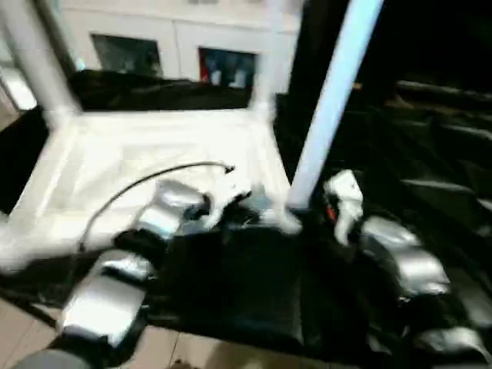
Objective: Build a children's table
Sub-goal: Rotate leg to tighten
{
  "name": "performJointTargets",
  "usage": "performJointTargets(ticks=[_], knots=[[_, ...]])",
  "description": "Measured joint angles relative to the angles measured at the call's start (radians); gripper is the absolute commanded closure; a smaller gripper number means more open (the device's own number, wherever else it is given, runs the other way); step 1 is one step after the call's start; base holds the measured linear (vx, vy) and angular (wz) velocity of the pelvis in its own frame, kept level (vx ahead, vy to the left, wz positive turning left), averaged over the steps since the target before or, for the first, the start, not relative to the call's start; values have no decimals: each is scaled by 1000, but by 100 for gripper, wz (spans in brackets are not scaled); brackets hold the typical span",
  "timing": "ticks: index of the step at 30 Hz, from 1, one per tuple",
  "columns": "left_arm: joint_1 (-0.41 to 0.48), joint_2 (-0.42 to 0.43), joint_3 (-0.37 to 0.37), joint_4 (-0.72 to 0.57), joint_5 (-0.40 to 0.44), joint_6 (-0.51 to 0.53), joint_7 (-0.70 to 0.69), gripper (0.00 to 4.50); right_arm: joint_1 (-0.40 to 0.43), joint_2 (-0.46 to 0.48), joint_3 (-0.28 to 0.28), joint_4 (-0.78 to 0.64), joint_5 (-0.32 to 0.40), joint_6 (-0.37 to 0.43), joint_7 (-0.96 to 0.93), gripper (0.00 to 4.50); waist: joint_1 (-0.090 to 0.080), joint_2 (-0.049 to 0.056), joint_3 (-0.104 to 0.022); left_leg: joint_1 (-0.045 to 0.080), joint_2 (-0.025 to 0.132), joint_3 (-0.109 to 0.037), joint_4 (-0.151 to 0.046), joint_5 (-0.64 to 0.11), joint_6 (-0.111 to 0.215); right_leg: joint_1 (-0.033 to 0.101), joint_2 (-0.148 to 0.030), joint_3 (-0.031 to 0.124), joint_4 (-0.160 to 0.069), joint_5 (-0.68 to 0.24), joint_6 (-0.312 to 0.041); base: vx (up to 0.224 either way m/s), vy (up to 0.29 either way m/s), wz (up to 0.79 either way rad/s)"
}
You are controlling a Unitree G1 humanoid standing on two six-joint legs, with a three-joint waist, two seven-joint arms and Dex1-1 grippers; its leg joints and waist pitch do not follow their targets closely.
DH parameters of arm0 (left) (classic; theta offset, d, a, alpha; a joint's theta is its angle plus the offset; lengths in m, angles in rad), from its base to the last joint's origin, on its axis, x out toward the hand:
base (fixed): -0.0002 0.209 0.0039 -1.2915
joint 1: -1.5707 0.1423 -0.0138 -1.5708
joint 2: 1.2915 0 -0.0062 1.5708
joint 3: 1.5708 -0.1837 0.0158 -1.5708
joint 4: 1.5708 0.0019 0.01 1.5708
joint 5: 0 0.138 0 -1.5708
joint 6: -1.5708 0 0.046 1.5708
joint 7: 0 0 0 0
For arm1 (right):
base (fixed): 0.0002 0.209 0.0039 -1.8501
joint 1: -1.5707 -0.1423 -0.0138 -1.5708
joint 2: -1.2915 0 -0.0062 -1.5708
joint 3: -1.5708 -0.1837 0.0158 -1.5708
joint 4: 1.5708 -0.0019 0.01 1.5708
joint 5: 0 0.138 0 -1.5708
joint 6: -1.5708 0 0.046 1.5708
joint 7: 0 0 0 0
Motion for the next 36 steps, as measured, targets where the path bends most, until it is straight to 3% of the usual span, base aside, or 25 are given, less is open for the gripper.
performJointTargets(ticks=[5, 10, 12, 15, 19, 25, 29, 36], knots=[[-12, -77, 16, 20, -2, 34, 135, 450, -19, 88, -57, 21, -11, 5, -207, 251, -2, 0, -1, 0, -1, 0, 1, 0, 0, 0, 0, 2, -1, 8, -7, 0, 0, 0], [-17, -90, 27, 29, 5, 36, 146, 450, -14, 99, -57, 19, -43, -23, -230, 251, 0, 2, -2, -1, -1, -1, 0, 0, 0, 0, 0, 1, -1, 9, -7, 0, 0, 0], [-21, -91, 28, 36, 6, 34, 144, 450, -14, 99, -57, 23, -43, -34, -229, 195, 0, 2, -2, -1, -1, -1, -1, 0, 0, 0, 0, 1, -1, 9, -7, 0, 0, 0], [-21, -90, 27, 36, 7, 32, 134, 450, -15, 99, -59, 24, -21, -31, -215, 179, 0, 3, -1, -1, -1, -1, -1, 0, 0, 0, 0, 1, -1, 9, -7, 0, 0, 0], [-21, -67, 24, 35, 6, 13, 80, 450, -14, 56, -46, 12, -19, -17, -115, 136, 0, 2, -1, -2, -1, 0, -2, 0, 0, -1, 0, 0, -2, 8, -7, 0, 0, 0], [6, 11, 7, 0, -14, -29, -115, 450, 31, -117, 49, -77, -5, -16, 195, 136, 5, 2, -1, -5, 2, -1, -5, 0, 1, -4, 2, -2, -2, 7, -4, 0, 0, 0], [29, 64, -5, -33, -23, -56, -234, 450, 46, -164, 77, -105, 21, -12, 336, 136, 9, 2, -1, -4, 3, -1, -5, 0, 1, -4, 2, -2, -1, 7, -4, 0, 0, 0], [70, 109, -43, -110, -46, -39, -406, 450, 46, -215, 141, -130, 57, 4, 506, 136, 33, 3, 0, -5, 2, 1, -4, 0, 0, -4, 2, -2, -1, 7, -5, 0, 0, 0]])
